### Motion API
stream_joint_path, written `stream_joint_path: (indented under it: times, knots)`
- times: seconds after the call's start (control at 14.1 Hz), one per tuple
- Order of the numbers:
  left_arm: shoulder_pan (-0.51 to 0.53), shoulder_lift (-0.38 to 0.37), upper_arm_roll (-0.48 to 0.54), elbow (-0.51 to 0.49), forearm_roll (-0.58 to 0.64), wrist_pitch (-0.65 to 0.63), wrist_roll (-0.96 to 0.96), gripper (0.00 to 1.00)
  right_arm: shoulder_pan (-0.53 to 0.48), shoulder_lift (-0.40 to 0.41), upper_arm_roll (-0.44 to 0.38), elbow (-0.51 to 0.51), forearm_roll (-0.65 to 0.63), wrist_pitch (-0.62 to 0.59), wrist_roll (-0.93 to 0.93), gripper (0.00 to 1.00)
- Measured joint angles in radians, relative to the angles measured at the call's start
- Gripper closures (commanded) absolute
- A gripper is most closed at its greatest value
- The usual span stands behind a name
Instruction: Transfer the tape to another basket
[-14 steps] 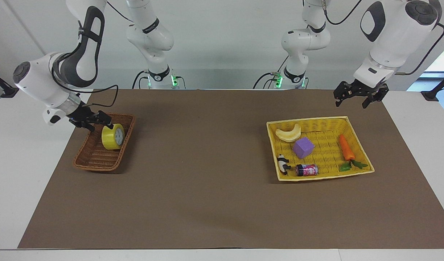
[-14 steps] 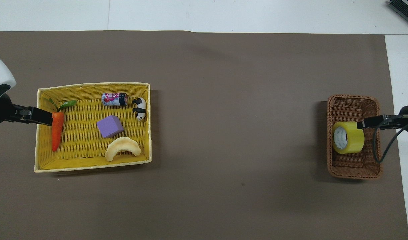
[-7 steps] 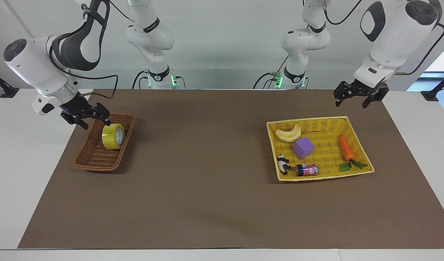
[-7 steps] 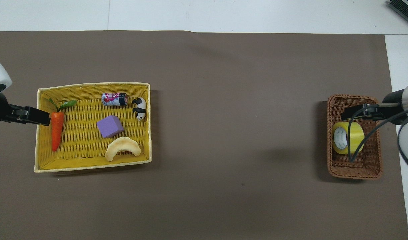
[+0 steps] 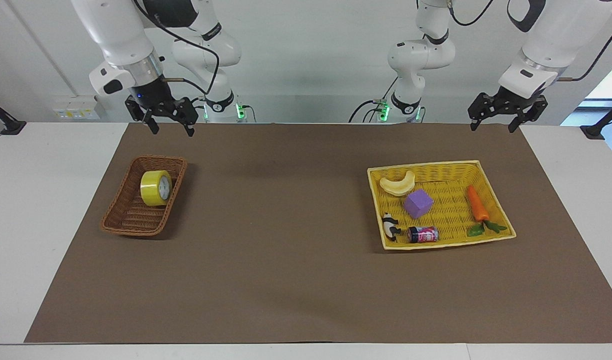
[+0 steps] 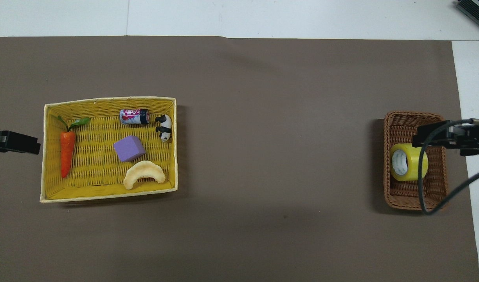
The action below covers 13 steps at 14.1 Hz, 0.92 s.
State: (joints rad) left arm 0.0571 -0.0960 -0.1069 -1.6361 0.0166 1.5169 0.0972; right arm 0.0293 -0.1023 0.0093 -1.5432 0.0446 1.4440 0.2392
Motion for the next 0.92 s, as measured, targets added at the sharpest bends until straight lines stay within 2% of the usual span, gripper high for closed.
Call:
stream_joint_path:
  times: [0.21,0.92]
  knots:
    - [0.000,0.000,0.001,0.000,0.000,0.000,0.000,0.00,-0.005,-0.001,-0.014,0.045,0.000,-0.043,0.006,0.00]
    - [0.000,0.000,0.001,0.000,0.000,-0.001,0.000,0.00,-0.024,0.003,-0.032,0.010,-0.006,-0.036,-0.157,0.00]
